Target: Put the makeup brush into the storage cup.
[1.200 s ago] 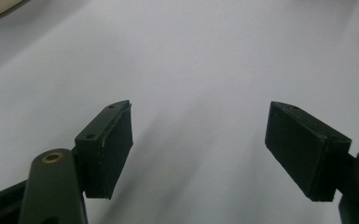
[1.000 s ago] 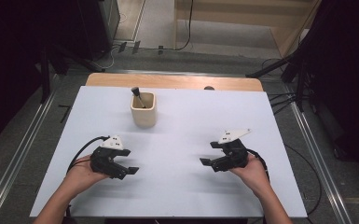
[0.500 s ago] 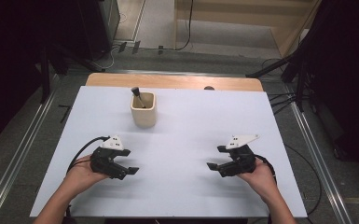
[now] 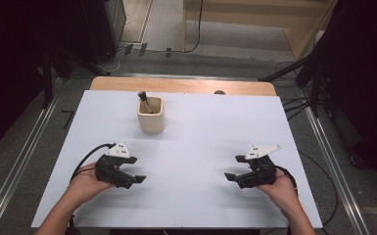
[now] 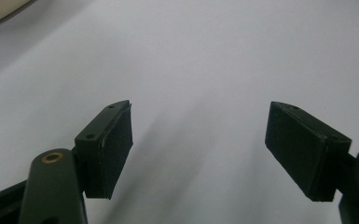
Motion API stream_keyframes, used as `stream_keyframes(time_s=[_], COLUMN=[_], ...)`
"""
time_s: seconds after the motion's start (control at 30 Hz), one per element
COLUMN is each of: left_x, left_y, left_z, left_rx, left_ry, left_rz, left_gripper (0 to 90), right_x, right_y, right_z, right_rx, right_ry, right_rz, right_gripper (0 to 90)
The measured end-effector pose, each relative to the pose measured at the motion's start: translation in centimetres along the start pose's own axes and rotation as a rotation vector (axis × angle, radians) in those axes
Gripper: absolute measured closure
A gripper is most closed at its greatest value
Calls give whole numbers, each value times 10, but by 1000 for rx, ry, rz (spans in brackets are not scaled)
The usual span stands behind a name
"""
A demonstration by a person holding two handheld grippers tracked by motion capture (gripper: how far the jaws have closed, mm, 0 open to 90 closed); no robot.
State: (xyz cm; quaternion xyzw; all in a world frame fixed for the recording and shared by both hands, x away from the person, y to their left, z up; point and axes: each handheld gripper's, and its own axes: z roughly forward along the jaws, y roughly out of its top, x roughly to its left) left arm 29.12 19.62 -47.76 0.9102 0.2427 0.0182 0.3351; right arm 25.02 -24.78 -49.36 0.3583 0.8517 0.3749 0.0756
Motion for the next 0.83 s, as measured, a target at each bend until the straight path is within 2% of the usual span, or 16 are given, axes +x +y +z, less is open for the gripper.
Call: stream_keyframes(time_s=[0.47,0.83], left_x=[-1,-1], left_y=[0,0], left_z=[1,1], left_rx=[1,2], left_ry=[9,10], left_rz=[5,5], left_gripper=[237,233], right_x=[0,-1], right_y=[-1,-3], right_z=[2,2], right_rx=[19,33], right_ry=[12,12], right_rz=[-16,-11], right_gripper=[219,213])
